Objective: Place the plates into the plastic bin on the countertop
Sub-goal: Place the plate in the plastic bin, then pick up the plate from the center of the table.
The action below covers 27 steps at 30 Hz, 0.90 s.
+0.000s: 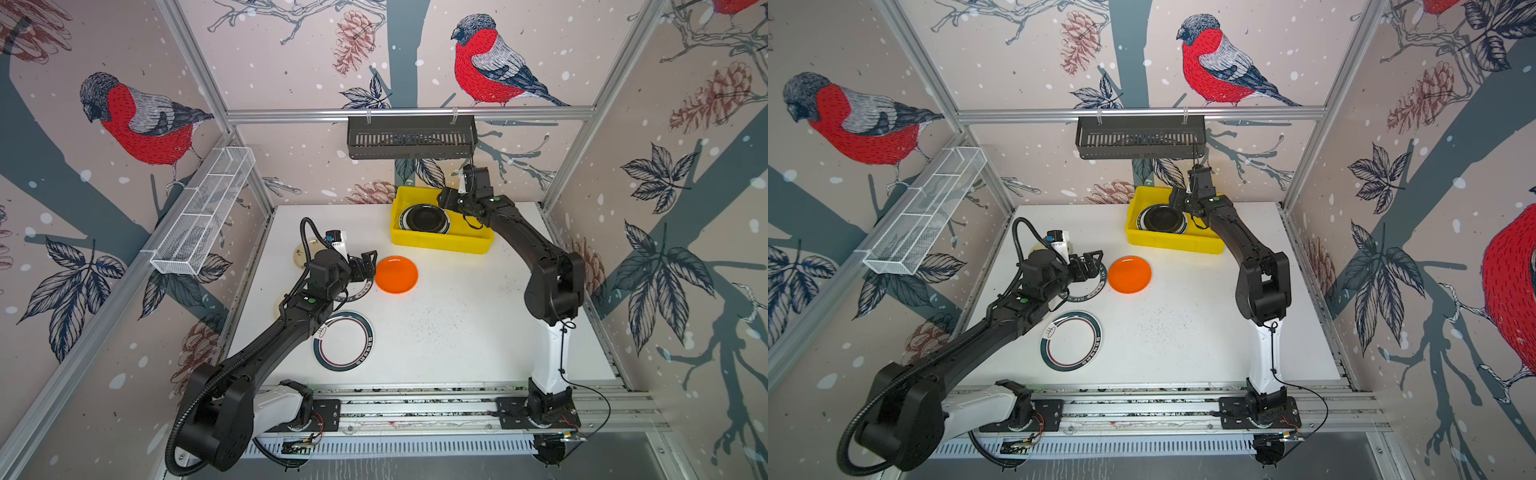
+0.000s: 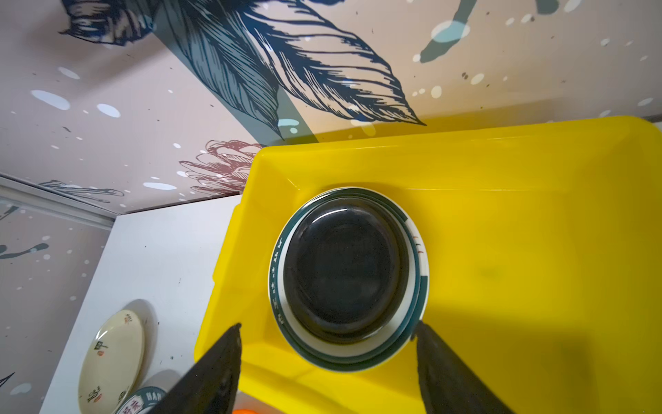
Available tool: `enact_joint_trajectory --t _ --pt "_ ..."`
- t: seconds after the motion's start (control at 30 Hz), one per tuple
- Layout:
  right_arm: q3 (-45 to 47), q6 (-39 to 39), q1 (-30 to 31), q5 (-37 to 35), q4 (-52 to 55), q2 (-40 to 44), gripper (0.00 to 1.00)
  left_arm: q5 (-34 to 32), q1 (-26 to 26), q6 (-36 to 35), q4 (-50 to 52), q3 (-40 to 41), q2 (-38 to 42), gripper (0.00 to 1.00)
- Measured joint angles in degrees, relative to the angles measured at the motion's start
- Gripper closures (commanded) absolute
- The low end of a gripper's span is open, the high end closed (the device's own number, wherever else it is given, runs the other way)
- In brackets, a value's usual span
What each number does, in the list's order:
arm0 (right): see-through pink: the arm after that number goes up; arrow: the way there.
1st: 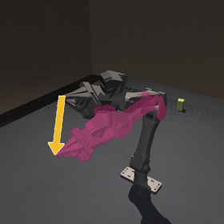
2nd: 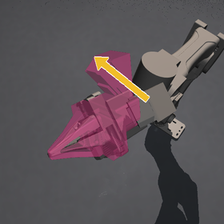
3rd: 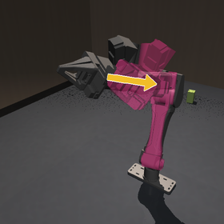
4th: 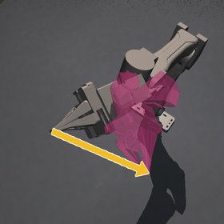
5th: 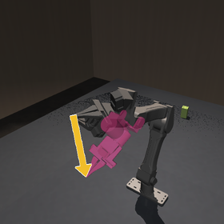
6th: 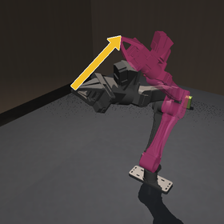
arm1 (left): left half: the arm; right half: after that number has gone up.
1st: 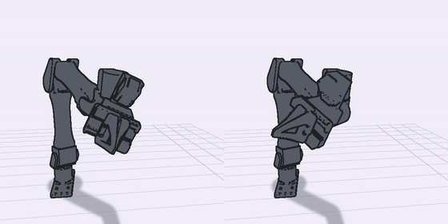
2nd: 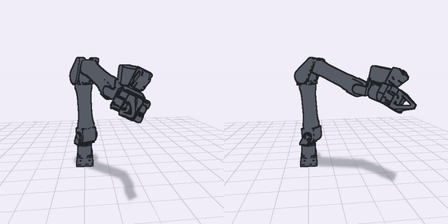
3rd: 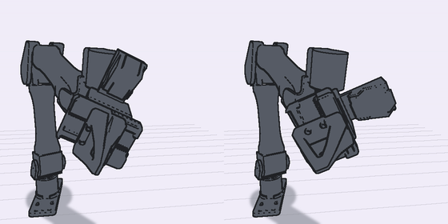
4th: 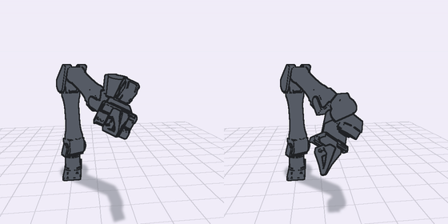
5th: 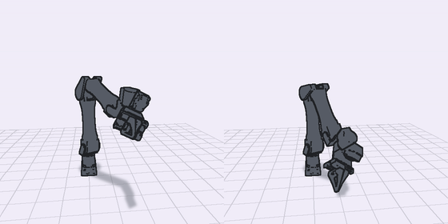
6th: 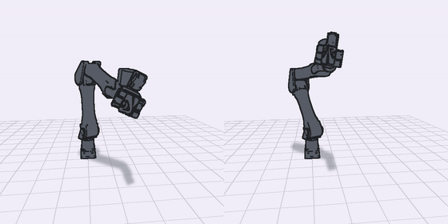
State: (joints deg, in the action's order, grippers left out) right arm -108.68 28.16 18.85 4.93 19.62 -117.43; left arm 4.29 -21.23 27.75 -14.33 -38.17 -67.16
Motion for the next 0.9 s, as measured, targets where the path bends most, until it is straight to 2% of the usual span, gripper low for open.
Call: enact_joint_trajectory --t 0.37,0.6,0.77,0.9 --pt "21.8 0.7 4.3 -0.4 -5.5 16.5 0.23 0.1 0.0 2.1 0.2 4.3 4.3 0.02" --pt "35.2 4.0 6.7 -0.7 -8.1 27.0 0.22 1.9 0.0 3.5 -0.1 7.1 5.5 0.02" --pt "40.5 6.4 7.8 -0.9 -10.3 30.1 0.22 3.9 0.0 4.3 -2.2 8.0 3.7 0.02" --pt "44.0 6.9 9.7 0.9 -12.1 29.4 0.23 6.4 0.0 5.4 -4.3 8.5 0.5 0.02"
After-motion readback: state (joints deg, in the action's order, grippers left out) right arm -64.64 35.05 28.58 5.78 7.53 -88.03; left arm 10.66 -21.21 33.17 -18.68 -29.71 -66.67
